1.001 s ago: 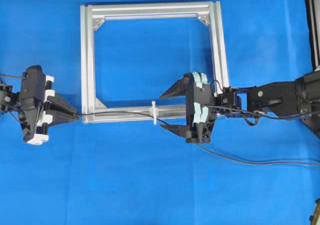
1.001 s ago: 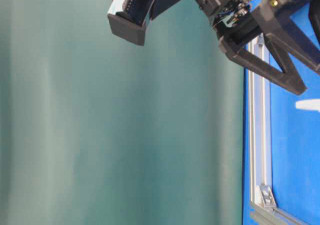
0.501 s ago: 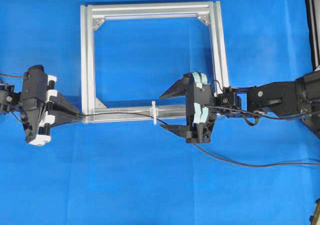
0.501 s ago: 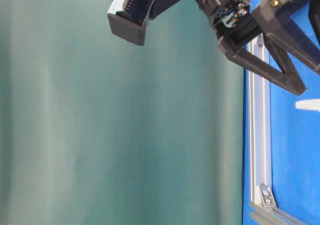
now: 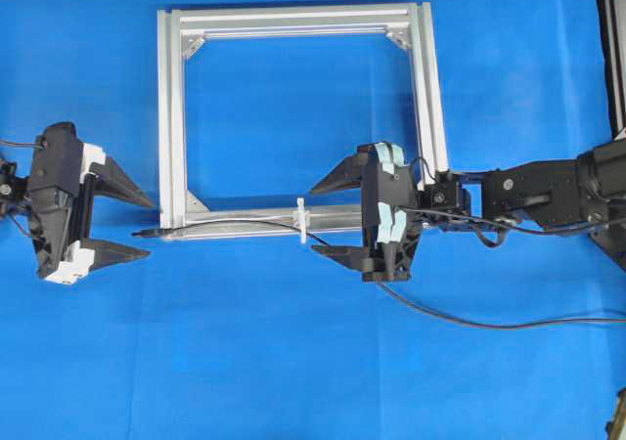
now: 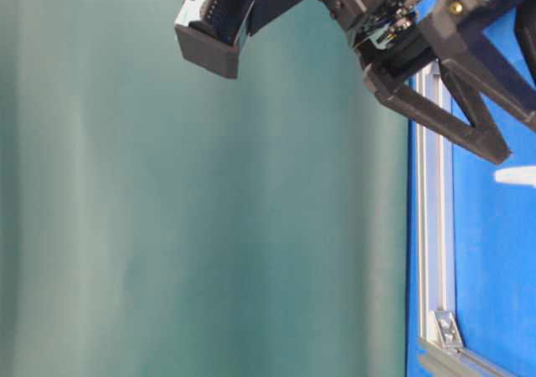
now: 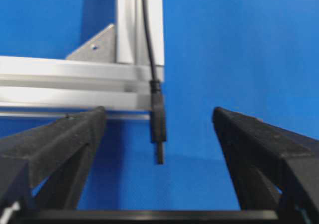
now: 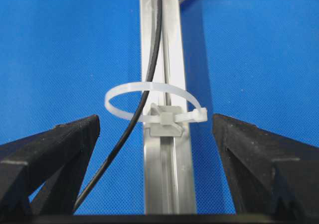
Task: Insert the wire through the string loop located in the center.
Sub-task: 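Release the cable from the left gripper and withdraw both grippers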
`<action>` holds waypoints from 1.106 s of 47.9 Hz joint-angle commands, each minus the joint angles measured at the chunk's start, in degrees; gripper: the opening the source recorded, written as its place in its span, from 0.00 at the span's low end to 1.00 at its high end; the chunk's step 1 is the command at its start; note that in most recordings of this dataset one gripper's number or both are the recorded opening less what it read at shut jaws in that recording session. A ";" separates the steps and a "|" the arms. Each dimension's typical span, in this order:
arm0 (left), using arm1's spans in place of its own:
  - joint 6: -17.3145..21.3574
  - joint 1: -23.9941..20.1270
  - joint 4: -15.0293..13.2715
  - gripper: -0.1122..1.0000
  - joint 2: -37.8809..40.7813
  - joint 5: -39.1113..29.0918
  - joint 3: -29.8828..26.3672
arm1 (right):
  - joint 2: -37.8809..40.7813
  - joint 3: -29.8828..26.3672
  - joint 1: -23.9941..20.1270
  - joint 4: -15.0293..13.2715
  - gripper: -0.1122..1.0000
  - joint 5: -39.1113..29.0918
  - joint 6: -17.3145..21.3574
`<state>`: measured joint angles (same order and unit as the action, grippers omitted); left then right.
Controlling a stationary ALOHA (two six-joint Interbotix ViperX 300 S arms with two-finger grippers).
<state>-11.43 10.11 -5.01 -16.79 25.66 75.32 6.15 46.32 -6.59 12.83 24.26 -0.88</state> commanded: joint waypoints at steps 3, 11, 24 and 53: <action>-0.18 0.09 0.18 0.93 -2.81 -2.20 -0.26 | -1.76 -1.32 -0.18 -0.09 0.91 -0.70 0.18; -0.18 0.09 0.18 0.93 -5.89 -4.04 -0.70 | -3.52 -1.58 -0.44 -0.09 0.91 -3.25 0.09; -0.09 0.09 0.18 0.93 -10.37 -6.06 -1.14 | -9.23 -1.49 -0.44 -0.18 0.91 -8.96 -0.09; 0.18 -0.09 0.35 0.93 -11.07 -6.06 -1.67 | -13.10 -1.14 -0.44 -0.18 0.91 -11.51 -0.26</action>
<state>-11.34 10.11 -4.83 -27.86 19.34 74.62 -5.54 45.79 -6.94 12.83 12.57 -1.05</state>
